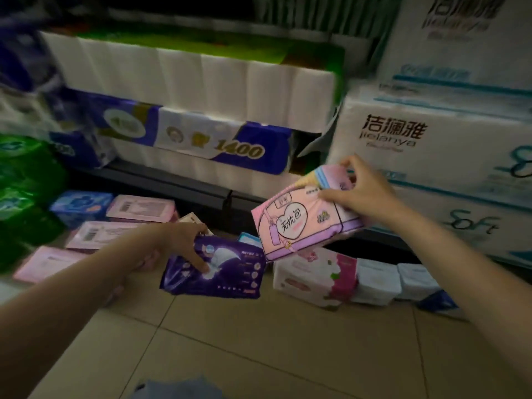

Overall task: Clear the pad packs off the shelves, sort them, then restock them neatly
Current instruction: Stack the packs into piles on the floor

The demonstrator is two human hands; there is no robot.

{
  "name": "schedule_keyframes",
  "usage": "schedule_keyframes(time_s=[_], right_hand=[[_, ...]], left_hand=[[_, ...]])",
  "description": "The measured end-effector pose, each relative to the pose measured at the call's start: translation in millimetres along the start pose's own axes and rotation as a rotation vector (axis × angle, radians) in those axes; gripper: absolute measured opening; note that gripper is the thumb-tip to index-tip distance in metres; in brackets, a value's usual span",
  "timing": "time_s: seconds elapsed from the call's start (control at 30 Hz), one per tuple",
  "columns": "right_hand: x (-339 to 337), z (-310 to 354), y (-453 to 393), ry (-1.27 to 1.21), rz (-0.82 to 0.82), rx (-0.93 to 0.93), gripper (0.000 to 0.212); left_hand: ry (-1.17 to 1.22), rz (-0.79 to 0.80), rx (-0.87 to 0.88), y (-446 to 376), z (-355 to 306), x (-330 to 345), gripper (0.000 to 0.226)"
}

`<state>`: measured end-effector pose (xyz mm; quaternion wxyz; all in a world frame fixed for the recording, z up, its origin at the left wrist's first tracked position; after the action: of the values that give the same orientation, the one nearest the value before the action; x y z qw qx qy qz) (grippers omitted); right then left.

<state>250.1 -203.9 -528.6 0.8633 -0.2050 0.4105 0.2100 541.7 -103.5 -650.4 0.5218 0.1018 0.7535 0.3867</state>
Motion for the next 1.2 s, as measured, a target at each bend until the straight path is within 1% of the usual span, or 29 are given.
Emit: schedule_keyframes(time_s=[0.07,0.13,0.2,0.27,0.3,0.37,0.4,0.43,0.5,0.57,0.63,0.73,0.87,0.97,1.0,1.13,1.2], right_hand=[[10,-20,5,0.013,0.018,0.030,0.053],[15,-30,11,0.094,0.079,0.014,0.057],[26,-40,18,0.225,0.222,-0.005,0.057],[34,-49,26,0.275,0.317,0.013,0.059],[36,-52,28,0.281,0.343,0.018,0.067],[42,-54,28,0.311,0.425,0.001,0.092],[46,-52,26,0.351,0.471,-0.015,0.095],[48,-48,24,0.395,0.505,-0.029,0.091],[50,-37,16,0.454,0.501,-0.048,0.080],[47,-15,5,0.493,0.443,-0.095,0.071],[47,15,-7,0.510,0.395,-0.178,0.067],[62,60,-29,0.452,0.360,-0.299,0.067],[114,109,-60,0.338,0.342,-0.407,0.066],[164,142,-84,0.314,0.327,-0.503,0.065],[182,152,-94,0.315,0.325,-0.527,0.065],[250,190,-136,0.215,0.286,-0.542,0.063],[279,205,-157,0.166,0.222,-0.537,0.063]], left_hand=[[-0.066,0.006,-0.019,-5,3,6,0.077],[-0.096,0.011,-0.017,-8,3,11,0.074],[-0.103,0.023,-0.009,-11,0,17,0.072],[-0.088,0.049,-0.003,-13,-6,23,0.070],[-0.077,0.062,0.004,-13,-9,26,0.069],[-0.067,0.076,0.020,-16,-16,30,0.065],[-0.067,0.079,0.026,-16,-19,31,0.065],[-0.066,0.076,0.032,-16,-22,32,0.067],[-0.043,0.066,0.037,-14,-25,34,0.071],[-0.007,0.055,0.043,-10,-22,34,0.071],[0.021,0.048,0.049,-5,-10,33,0.071],[0.061,0.042,0.041,3,23,28,0.073],[0.090,-0.018,-0.016,15,90,10,0.075],[0.107,-0.056,-0.079,26,148,-7,0.062],[0.119,-0.074,-0.103,30,167,-13,0.062],[0.165,-0.166,-0.176,33,240,-30,0.077],[0.249,-0.194,-0.179,30,268,-35,0.075]])
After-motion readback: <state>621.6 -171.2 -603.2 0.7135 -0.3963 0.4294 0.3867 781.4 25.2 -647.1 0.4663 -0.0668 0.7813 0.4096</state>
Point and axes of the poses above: each hand's wrist, its own y-axis away from the middle knuckle, its own x-axis out of the palm, z = x × y, the point moved 5 cm from there along -y, towards the middle knuckle, and after that the axes turned 14 degrees about -x, right-handed, at the moved point
